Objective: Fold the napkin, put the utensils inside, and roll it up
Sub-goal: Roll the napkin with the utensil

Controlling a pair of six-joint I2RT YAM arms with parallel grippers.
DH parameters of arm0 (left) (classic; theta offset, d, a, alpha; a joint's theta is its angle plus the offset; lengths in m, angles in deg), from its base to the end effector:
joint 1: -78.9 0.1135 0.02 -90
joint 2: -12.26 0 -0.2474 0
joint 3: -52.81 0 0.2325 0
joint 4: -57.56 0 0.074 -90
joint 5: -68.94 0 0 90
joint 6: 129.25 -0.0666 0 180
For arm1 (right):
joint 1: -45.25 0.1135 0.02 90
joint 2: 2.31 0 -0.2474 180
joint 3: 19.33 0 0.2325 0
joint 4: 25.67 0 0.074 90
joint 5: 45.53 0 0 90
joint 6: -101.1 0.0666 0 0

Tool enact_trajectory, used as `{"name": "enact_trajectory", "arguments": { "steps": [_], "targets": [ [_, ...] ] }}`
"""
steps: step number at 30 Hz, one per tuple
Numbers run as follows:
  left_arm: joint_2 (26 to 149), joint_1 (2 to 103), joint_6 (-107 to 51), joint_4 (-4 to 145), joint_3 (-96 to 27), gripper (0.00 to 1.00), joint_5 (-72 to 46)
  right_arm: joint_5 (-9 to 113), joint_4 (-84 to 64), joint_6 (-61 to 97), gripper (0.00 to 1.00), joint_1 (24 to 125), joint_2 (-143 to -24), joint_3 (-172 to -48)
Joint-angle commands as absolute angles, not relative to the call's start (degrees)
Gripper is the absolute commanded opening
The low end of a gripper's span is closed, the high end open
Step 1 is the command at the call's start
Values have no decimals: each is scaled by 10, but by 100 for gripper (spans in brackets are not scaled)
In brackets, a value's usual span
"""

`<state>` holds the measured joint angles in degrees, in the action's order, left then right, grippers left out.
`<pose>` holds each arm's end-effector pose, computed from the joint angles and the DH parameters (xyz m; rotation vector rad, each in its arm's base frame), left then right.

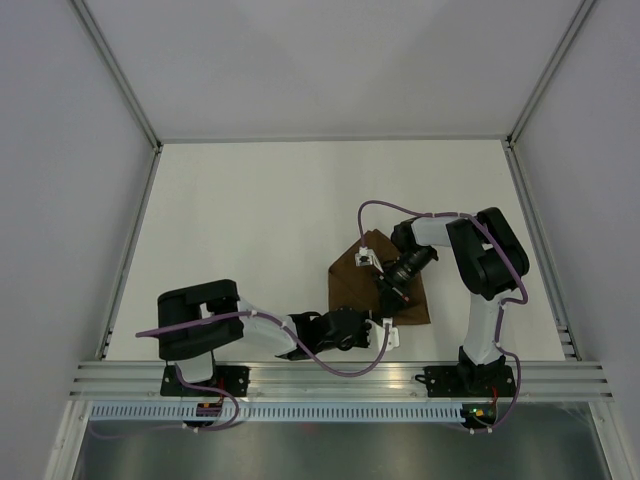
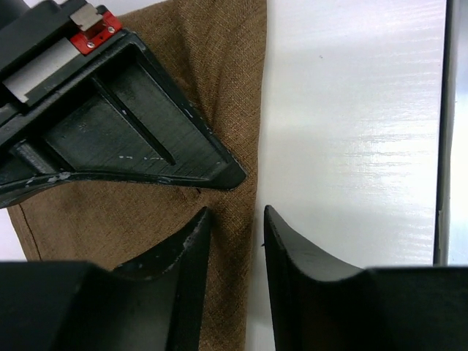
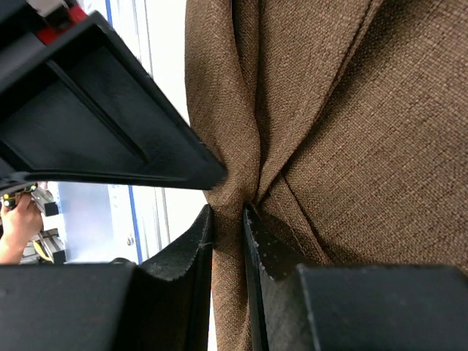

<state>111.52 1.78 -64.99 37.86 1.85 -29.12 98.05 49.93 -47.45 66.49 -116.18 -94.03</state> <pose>0.0843 -0.3268 0.1171 1.5779 1.3700 -0.4049 0.2162 0.1415 0.0898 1.4857 -2.2388 -1.4651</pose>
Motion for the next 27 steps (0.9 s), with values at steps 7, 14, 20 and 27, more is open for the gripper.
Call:
{"name": "enact_trajectory", "arguments": {
  "steps": [7, 14, 20, 27],
  "targets": [
    [1158, 12, -685, 372, -11, 42, -305, 860, 426, -511, 7, 664, -1196, -930],
    [1170, 12, -680, 380, -12, 29, -305, 860, 429, -510, 8, 663, -1197, -932],
    [1175, 12, -661, 404, -13, 2, -284, 860, 432, -509, 9, 663, -1196, -933],
    [1166, 19, -621, 424, -11, 2, -231, 881, 459, -501, 35, 660, -1154, -946]
  ]
}}
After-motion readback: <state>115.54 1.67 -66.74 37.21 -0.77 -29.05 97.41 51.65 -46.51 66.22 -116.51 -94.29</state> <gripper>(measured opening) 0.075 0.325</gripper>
